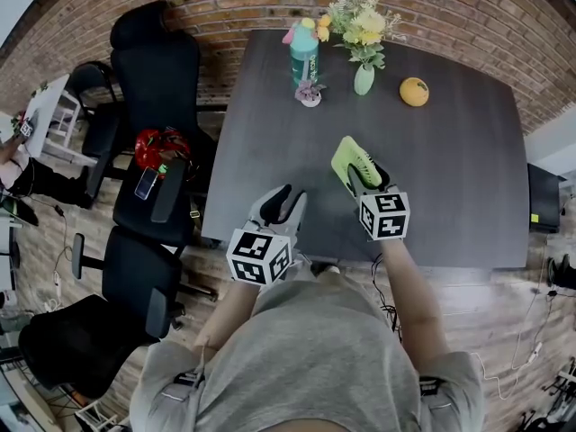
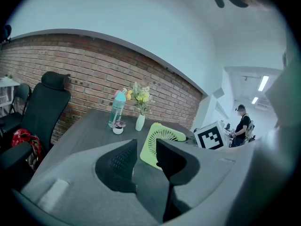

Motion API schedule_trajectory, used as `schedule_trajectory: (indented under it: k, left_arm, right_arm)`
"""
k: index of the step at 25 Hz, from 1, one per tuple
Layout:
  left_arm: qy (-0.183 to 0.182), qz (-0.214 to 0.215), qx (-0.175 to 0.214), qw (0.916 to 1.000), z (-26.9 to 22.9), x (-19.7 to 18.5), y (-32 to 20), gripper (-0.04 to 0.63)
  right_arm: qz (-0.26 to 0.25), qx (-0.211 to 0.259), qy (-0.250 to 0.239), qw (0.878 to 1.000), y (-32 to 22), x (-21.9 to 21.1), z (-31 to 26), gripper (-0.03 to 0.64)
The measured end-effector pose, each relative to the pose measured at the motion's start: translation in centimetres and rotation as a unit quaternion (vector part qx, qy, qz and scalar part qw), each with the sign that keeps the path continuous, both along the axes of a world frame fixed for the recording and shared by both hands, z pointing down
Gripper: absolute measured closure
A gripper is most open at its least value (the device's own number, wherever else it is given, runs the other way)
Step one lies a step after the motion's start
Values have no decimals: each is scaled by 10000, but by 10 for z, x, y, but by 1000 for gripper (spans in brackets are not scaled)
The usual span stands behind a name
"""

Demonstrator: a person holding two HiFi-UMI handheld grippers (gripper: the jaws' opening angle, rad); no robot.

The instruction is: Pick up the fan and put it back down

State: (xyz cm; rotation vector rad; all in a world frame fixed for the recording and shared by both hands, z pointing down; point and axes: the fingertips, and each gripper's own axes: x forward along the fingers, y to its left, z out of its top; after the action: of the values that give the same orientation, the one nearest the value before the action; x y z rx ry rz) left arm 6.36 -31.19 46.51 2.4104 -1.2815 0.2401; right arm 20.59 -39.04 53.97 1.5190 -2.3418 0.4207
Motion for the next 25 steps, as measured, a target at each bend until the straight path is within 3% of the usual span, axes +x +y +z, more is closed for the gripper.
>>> schedule_trajectory:
  k: [25]
  left_arm:
    - [-91,60,-85,9999,9,32,8,480]
  right_arm:
    - [231,-107,-152,9996,-6,43,26,425]
